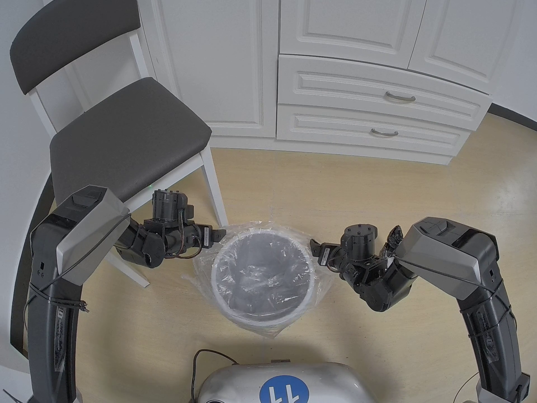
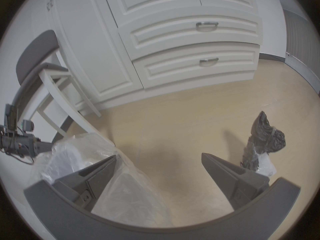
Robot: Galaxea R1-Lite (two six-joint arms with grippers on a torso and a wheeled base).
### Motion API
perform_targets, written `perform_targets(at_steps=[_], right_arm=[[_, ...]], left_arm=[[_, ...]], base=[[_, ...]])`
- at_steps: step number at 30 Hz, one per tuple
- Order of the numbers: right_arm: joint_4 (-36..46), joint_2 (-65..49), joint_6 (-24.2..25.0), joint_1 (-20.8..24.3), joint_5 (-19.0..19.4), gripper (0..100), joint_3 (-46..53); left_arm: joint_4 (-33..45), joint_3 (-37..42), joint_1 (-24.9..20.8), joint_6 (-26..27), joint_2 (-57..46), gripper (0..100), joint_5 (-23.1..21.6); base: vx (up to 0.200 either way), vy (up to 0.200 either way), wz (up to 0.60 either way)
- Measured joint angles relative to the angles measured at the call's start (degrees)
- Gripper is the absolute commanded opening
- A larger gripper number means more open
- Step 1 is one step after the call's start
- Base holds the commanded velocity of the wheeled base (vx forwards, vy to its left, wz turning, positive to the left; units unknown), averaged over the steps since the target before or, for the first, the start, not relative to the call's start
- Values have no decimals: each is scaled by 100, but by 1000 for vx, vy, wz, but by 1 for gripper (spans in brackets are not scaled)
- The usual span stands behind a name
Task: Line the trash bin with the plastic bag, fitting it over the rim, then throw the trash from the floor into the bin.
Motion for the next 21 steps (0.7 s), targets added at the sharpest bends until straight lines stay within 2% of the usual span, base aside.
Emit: perform_targets(at_steps=[8, 21], right_arm=[[514, -177, -44, -15, 6, 100, 195], [165, -778, -85, 99, 9, 100, 700]], left_arm=[[942, 140, 94, 383, -226, 100, -16], [919, 466, 122, 541, -712, 100, -51]], base=[[0, 0, 0], [0, 0, 0]])
